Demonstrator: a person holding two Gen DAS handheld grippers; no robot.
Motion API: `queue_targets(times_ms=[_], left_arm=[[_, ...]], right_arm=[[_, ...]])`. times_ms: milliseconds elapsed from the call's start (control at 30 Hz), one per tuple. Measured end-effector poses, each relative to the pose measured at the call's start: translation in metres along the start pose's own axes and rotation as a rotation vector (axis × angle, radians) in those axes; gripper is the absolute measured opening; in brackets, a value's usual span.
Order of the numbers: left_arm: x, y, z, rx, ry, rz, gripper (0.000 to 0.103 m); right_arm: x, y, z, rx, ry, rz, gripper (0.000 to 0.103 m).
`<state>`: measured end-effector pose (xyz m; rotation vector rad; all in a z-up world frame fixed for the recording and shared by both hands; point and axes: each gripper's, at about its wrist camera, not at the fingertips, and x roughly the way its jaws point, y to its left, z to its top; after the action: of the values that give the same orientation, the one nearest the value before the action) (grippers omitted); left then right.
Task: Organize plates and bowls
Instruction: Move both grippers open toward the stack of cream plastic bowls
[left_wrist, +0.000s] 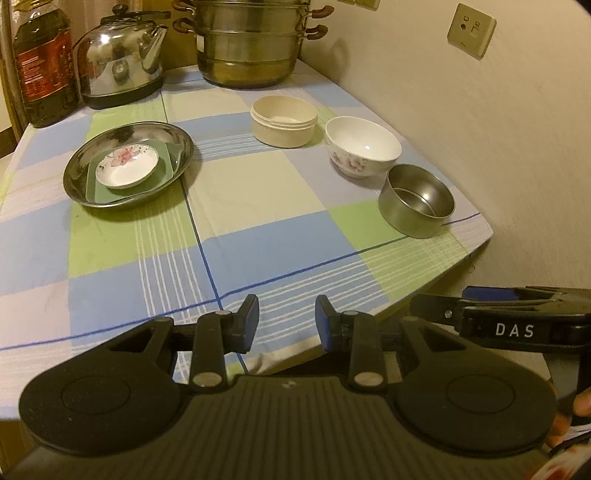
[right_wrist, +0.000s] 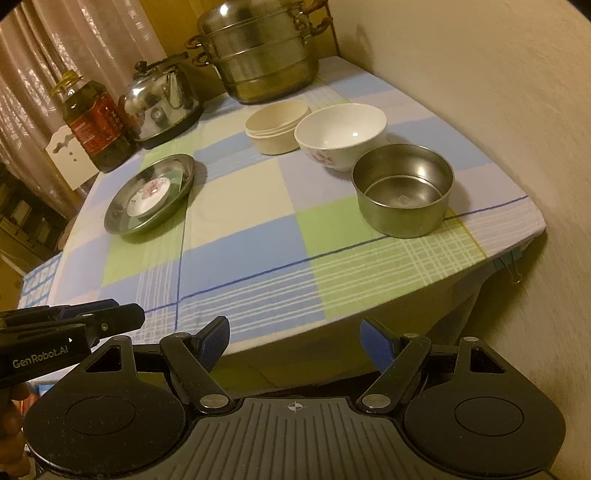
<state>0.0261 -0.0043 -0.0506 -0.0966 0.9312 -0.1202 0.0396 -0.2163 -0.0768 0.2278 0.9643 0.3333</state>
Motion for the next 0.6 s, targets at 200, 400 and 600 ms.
queue_targets(times_ms=[200, 400, 600], left_arm=[[0.015, 0.013, 0.019, 0.038, 0.008, -0.022, 0.029], [0.035, 0.037, 0.045, 0.062, 0.019, -0.045, 0.029], [0.057, 0.061, 0.070, 0.085, 0.037, -0.072, 0.029]], right_arm=[[0.013, 0.005, 0.012, 0.048, -0.001, -0.019, 0.077], [0.031, 0.012, 0.028, 0.106, -0.001, -0.027, 0.077], [0.055, 0.027, 0.048, 0.146, -0.006, -0.027, 0.077]])
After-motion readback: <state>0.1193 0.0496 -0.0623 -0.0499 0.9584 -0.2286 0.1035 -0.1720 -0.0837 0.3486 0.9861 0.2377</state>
